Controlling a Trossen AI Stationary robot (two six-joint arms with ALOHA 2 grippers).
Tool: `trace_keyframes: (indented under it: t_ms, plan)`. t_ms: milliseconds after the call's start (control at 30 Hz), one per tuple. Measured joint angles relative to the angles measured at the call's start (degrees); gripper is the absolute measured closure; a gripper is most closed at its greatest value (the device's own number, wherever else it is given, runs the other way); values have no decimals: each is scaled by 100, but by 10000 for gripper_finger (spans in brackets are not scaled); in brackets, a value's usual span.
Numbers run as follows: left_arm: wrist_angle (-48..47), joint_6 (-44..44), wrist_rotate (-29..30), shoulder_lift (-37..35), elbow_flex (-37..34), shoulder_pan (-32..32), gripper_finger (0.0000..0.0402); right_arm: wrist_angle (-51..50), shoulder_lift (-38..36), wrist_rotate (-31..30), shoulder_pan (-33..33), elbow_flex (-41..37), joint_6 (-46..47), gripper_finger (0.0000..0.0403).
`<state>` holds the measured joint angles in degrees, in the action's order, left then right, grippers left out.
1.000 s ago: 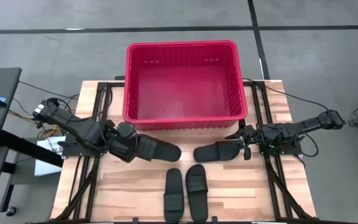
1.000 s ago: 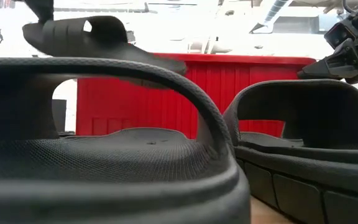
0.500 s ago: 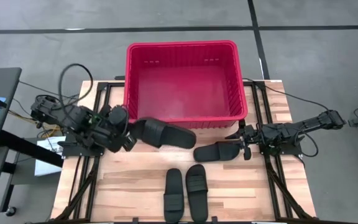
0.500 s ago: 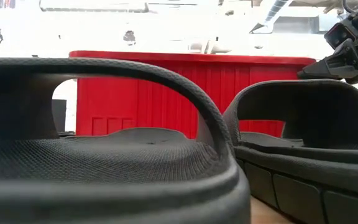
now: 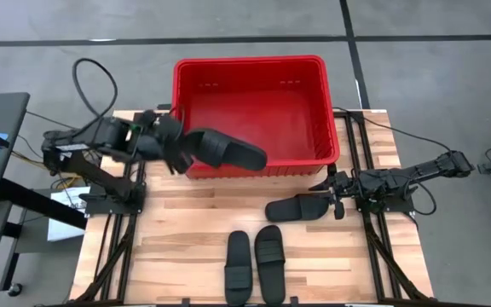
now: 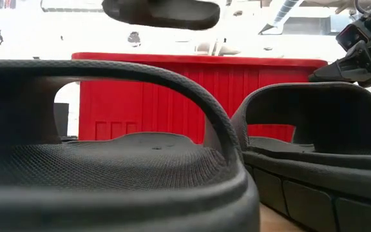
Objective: Pick and place slides into bin
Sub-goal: Put the black slide into the red organizer bin
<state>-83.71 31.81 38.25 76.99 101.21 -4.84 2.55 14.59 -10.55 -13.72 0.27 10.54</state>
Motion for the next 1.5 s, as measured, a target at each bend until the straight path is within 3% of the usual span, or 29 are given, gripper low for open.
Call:
trace_keyframes:
  t_ms: [500,867,1100,1500]
  plan:
    - [2445,-3887,-726,58,0,2499,401,-1,1,0,0,0,0,332]
    - [3464,-6338,-2095,645,4,3979,401,0,1,0,-1,-1,0,332]
    - [3626,-7519,-2190,1287,2,4449,401,0,1,0,-2,-1,0,332]
    - [3940,-8769,-2186,2015,2,4483,401,0,2,0,-2,-1,0,332]
